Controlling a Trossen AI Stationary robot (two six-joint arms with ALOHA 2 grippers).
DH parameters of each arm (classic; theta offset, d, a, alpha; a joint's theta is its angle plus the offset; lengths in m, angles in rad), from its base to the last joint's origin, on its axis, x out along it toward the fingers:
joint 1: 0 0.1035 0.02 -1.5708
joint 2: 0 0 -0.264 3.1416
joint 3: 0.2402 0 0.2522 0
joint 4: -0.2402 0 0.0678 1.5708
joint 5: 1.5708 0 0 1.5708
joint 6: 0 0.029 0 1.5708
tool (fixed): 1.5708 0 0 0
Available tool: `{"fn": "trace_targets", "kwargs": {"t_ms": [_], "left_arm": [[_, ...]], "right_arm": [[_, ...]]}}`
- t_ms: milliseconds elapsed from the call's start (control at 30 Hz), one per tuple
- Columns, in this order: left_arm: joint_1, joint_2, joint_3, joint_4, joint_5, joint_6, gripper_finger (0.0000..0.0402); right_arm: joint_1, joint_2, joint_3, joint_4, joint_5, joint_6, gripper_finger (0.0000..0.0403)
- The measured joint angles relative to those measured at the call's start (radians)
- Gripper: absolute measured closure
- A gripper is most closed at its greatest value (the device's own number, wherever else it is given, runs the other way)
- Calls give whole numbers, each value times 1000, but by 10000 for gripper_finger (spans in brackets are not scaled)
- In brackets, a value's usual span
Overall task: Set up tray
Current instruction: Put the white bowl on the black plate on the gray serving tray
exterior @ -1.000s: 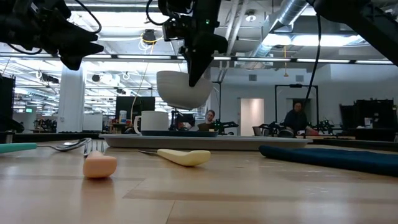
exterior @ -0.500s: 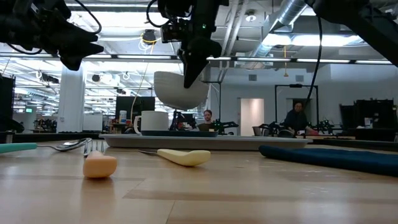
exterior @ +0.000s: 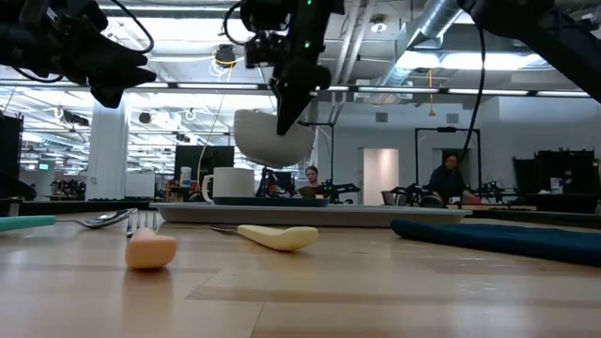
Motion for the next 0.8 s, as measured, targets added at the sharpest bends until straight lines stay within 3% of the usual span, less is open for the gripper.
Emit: {"fn": "trace_targets", "kwargs": {"t_ms": [233,800], "left_arm": [[0,0,0,-5,1,-1,246],[0,0,0,-13,-1,-2,246]], "right_arm": [[2,67,-7,-81,2,-1,400],[6,96,-4,-28,-4,-9,400]]}}
